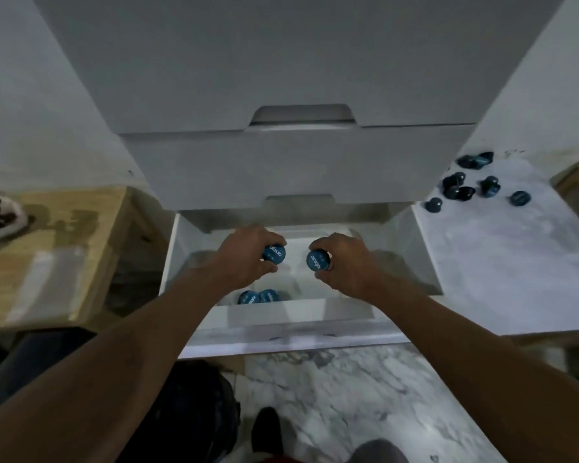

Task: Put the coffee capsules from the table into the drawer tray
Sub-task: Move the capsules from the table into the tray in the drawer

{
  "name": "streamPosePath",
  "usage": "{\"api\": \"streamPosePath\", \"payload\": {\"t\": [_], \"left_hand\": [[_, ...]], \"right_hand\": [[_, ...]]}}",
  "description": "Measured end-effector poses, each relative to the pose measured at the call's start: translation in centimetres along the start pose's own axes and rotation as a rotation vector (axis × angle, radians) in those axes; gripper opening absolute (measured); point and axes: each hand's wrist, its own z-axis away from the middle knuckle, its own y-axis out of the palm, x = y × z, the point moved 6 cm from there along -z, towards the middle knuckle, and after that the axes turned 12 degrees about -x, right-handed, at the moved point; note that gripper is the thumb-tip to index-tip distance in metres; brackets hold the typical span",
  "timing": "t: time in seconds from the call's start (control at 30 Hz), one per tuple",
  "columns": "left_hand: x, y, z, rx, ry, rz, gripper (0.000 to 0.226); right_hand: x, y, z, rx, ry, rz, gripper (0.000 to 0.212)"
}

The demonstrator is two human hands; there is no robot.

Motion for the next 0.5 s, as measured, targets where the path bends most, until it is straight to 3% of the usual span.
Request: {"api": "streamPosePath", "payload": {"t": [0.23, 0.5], "left_hand": [[0.9, 4.5, -0.8, 0.132, 0.041, 0.096, 0.048], [2.2, 6.6, -0.3, 0.215, -0.027, 0.11, 0.046]], "right_hand": [[-0.7, 2.5, -1.1, 0.146, 0.06, 0.068, 0.043], [-1.8, 4.9, -1.3, 0.318, 0.061, 0.054, 0.043]]}}
